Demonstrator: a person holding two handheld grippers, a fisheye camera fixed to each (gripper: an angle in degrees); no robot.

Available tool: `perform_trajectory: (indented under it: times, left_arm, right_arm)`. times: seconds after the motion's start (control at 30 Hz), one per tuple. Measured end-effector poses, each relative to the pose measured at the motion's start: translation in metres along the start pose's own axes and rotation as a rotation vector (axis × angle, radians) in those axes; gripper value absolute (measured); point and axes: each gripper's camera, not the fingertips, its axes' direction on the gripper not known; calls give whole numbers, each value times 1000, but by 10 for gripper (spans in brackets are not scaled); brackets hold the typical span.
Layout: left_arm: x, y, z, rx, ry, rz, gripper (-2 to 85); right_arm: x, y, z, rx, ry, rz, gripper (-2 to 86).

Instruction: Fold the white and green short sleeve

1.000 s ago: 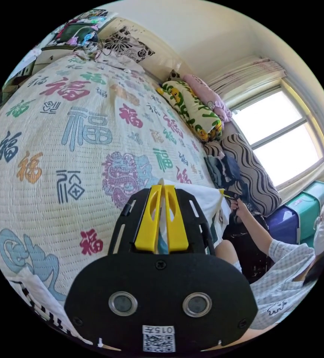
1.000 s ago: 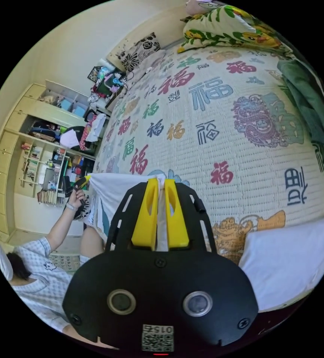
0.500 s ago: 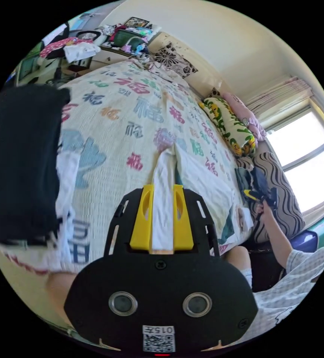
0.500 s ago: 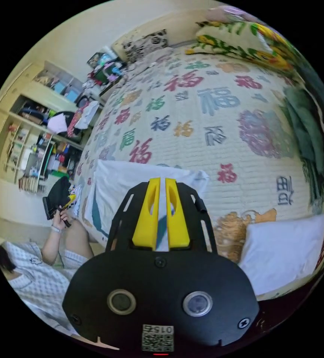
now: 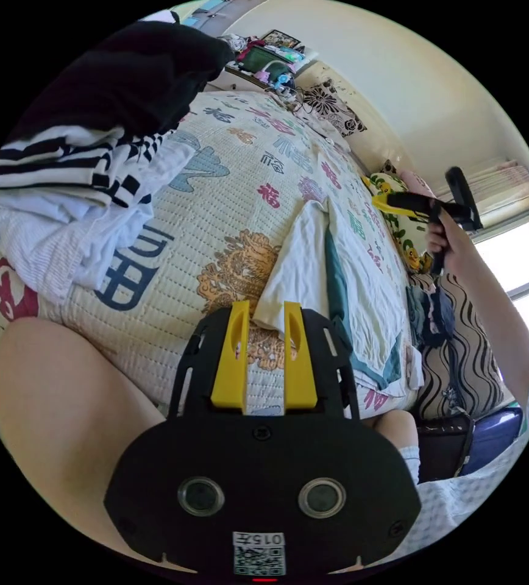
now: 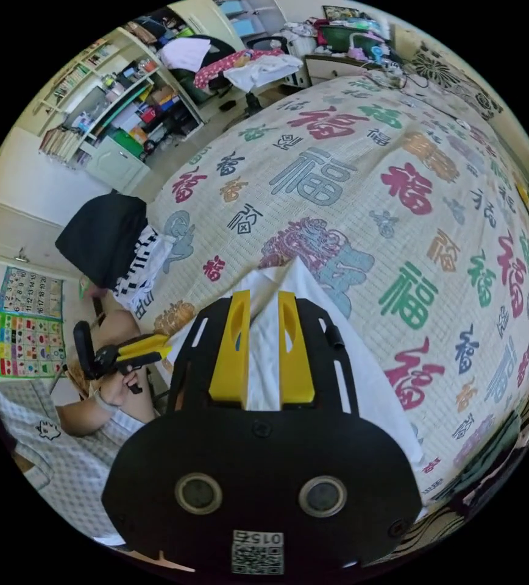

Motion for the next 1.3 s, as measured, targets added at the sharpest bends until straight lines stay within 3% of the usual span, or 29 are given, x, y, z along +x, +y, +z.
perform_trajectory:
  times: [0.3, 0.53, 0.6, 0.77, 1.03, 1.1, 1.23, 1.3]
  left_arm:
    - [-32, 29, 9, -24, 203, -118, 7]
    - [-35, 51, 24, -12, 221, -146, -4]
    - [-33, 57, 28, -7, 220, -144, -5]
    - [-26, 78, 40, 14, 224, -149, -7]
    - [-4, 110, 60, 44, 259, -129, -7]
    - [10, 117, 59, 60, 248, -75, -8]
    - [88, 138, 48, 149, 175, 290, -7]
    - [119, 152, 49, 147, 256, 394, -7]
  right_arm:
    - [-72, -129, 153, -468, 375, -211, 133]
    - [-119, -163, 229, -711, 693, -505, 91]
    - [-123, -173, 233, -701, 723, -515, 61]
    - [-111, -196, 230, -715, 582, -360, 10]
    - [-100, -186, 206, -671, 541, -343, -10]
    - [-96, -179, 185, -627, 516, -332, -10]
    - [-64, -143, 105, -432, 389, -237, -11]
    - [-41, -118, 64, -356, 335, -178, -11]
